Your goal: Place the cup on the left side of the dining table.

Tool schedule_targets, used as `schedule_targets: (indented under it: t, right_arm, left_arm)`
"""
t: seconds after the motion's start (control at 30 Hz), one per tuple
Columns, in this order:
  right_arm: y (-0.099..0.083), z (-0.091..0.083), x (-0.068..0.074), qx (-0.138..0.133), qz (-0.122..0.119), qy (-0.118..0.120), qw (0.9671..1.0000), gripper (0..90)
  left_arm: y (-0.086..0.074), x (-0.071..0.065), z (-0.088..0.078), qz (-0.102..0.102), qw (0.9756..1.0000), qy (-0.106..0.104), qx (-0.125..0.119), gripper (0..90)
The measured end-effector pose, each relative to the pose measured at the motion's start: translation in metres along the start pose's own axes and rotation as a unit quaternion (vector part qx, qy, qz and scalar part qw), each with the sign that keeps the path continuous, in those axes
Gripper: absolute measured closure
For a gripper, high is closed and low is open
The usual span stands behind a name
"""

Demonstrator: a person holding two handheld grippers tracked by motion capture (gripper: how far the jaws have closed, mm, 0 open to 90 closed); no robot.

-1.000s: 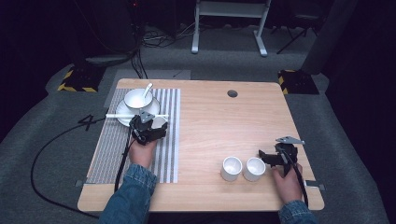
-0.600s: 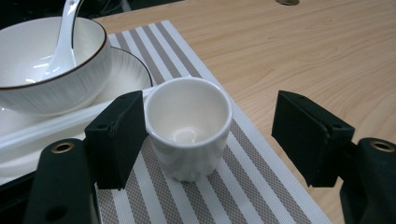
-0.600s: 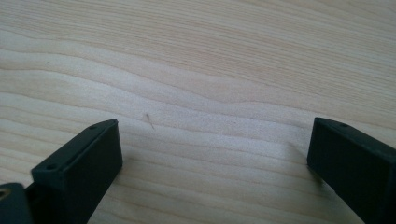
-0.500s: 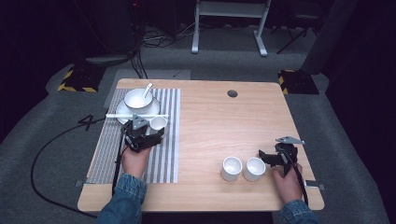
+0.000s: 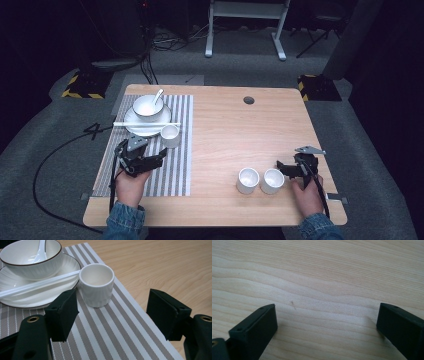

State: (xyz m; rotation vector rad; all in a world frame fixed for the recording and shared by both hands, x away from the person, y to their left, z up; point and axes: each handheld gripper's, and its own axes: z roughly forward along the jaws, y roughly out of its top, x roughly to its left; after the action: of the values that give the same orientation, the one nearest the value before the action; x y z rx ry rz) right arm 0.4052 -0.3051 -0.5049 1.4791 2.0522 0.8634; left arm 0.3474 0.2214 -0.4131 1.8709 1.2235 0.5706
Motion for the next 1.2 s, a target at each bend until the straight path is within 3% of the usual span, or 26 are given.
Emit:
schedule_targets:
  t: [0.17, 0.53, 0.87, 1.2]
  right_arm:
    - [0.0, 0.0, 0.0, 0.0, 0.0, 0.0, 1.0, 3.1]
    - [0.0, 0.0, 0.0, 0.0, 0.0, 0.0, 1.0, 3.1]
    - [0.0, 0.0, 0.0, 0.0, 0.0, 0.0, 1.0, 3.1]
    - [0.0, 0.0, 0.0, 0.0, 0.0, 0.0, 1.0, 3.1]
  left_arm:
    - [-0.01, -0.001, -0.013, -0.005, 0.9998, -0.014, -0.016, 25.5]
    - [-0.033, -0.001, -0.035, 0.008, 0.9998, -0.015, 0.011, 24.8]
    - [-0.058, 0.008, -0.032, 0.0, 0.9989, -0.016, 0.043, 24.5]
    - [-0.081, 0.016, -0.034, 0.005, 0.9975, -0.015, 0.068, 24.5]
